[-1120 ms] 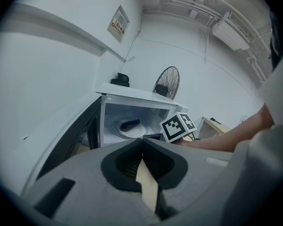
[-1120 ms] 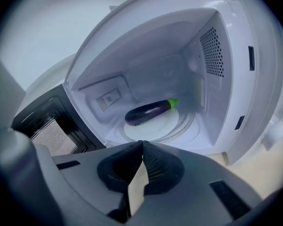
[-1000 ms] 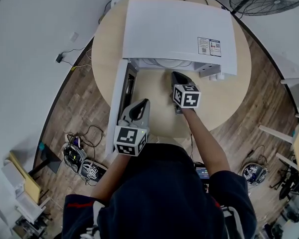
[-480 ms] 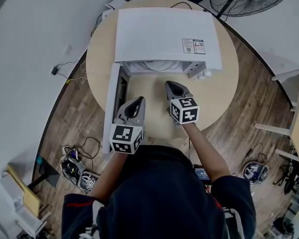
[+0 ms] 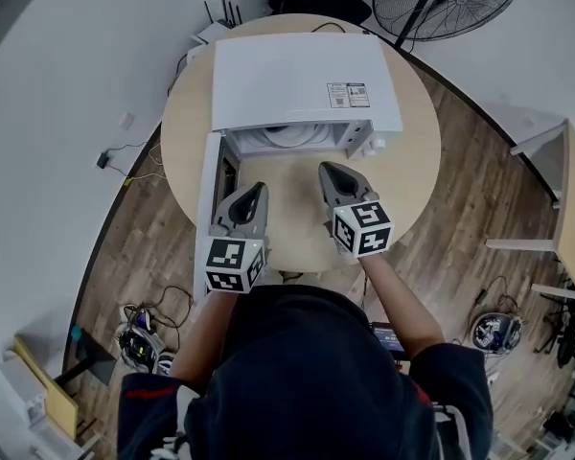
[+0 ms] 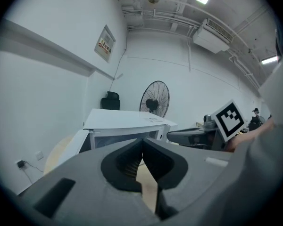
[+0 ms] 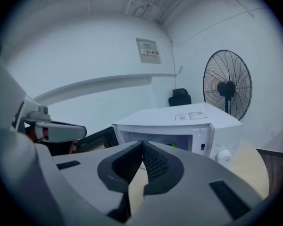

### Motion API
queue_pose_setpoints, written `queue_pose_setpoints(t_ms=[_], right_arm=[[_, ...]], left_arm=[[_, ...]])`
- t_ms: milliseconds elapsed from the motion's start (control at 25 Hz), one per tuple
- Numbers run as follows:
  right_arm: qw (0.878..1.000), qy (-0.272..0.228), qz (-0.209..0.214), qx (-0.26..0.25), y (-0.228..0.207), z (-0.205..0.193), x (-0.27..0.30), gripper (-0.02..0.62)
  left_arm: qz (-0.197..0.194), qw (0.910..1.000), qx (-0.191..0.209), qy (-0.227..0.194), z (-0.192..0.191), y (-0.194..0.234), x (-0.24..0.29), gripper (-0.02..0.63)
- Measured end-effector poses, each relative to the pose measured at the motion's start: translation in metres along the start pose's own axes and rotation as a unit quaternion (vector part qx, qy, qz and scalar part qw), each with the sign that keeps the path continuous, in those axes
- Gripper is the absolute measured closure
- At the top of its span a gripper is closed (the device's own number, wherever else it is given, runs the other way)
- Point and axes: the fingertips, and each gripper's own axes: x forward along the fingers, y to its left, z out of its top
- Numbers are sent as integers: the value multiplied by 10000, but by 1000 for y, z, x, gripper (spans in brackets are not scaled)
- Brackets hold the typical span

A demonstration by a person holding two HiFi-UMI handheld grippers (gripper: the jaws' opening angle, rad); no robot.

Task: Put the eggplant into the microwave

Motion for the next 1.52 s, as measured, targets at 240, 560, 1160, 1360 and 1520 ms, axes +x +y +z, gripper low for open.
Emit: queue_pose_setpoints(t_ms=[240,560,1160,1360,1520], right_arm=[[9982,-590,-28,67,8,36,-36,584],[9958,-916,-10,-70,20,62,-71,583],[9942,-1054,-18,-219,22,68,-93,584],[9939,-1080,-32,-218,18,67,-94,584],[9937,-1091,-26,-242,17,68,-93,584]], left_arm=[[-92,9997,150,-194,17,-11,-7,589],[-97,9983,295,-496,43,-19,-25,589],[-44,9941,795,-742,64,-43,-40,589],[-21,9941,779,-758,64,-43,-39,589],[11,9941,746,-788,65,-42,-38,589]])
